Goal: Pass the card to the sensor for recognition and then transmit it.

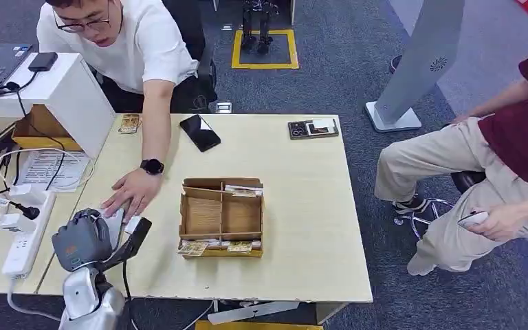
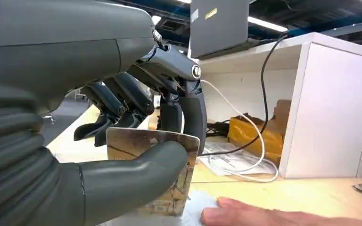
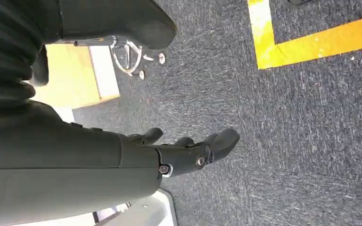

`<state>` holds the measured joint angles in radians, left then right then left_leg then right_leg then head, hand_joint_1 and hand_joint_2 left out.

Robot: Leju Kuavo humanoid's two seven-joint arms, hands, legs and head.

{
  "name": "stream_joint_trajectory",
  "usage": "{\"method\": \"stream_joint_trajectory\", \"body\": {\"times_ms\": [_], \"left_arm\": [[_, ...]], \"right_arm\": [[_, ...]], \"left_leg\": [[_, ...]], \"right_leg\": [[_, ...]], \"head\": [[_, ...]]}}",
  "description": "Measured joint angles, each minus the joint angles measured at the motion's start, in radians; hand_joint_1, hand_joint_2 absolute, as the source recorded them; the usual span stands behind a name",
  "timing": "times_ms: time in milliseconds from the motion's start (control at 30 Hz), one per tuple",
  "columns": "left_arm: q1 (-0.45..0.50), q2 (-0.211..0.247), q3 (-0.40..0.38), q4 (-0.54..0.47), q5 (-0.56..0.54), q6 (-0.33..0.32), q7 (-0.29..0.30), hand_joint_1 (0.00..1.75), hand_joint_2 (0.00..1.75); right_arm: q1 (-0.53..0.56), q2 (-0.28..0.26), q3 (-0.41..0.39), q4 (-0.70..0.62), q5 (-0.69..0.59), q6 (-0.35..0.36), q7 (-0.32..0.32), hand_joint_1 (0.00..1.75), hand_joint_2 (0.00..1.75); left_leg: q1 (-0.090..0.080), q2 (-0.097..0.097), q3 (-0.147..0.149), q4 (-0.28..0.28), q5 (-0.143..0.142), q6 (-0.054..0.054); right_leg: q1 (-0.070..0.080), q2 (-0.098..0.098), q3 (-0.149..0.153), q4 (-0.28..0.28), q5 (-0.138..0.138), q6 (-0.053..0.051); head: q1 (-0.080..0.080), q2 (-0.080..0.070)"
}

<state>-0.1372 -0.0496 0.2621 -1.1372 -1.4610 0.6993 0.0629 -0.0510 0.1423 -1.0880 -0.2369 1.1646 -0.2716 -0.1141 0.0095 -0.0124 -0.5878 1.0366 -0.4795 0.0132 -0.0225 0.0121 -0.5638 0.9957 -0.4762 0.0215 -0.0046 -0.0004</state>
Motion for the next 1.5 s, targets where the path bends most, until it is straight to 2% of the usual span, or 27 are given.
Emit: {"method": "stream_joint_trajectory", "body": {"times_ms": [300,600,1200,1500], "left_arm": [[-0.001,0.001,-0.003,0.024,0.007,0.002,-0.001,1.75,1.75],[-0.012,0.001,-0.004,0.058,0.012,0.003,-0.03,1.75,1.75],[-0.026,0.002,-0.006,0.111,0.016,0.005,-0.03,1.75,1.75],[-0.043,0.002,-0.023,0.169,0.046,0.006,-0.022,1.75,1.75]], "right_arm": [[0.0,0.0,0.007,0.0,-0.003,0.0,0.0,0.0,1.75],[0.0,-0.001,0.016,0.0,-0.003,0.004,0.0,0.0,1.75],[0.0,-0.001,0.017,0.0,0.0,0.004,0.0,0.0,1.75],[0.0,-0.001,0.017,0.0,0.002,0.002,0.002,0.0,1.75]], "left_leg": [[0.0,0.0,0.0,0.0,0.0,0.0],[0.0,0.0,0.0,0.0,0.0,0.0],[0.0,0.0,0.001,0.0,0.0,0.0],[0.0,0.0,0.001,0.0,0.0,0.0]], "right_leg": [[0.0,0.0,0.0,0.0,0.0,0.0],[0.0,0.0,0.0,0.0,0.0,0.0],[0.0,0.0,0.0,0.0,0.0,0.0],[0.0,0.0,0.001,0.0,0.0,0.0]], "head": [[0.0,0.0],[0.0,0.0],[0.0,0.0],[0.0,0.0]]}}
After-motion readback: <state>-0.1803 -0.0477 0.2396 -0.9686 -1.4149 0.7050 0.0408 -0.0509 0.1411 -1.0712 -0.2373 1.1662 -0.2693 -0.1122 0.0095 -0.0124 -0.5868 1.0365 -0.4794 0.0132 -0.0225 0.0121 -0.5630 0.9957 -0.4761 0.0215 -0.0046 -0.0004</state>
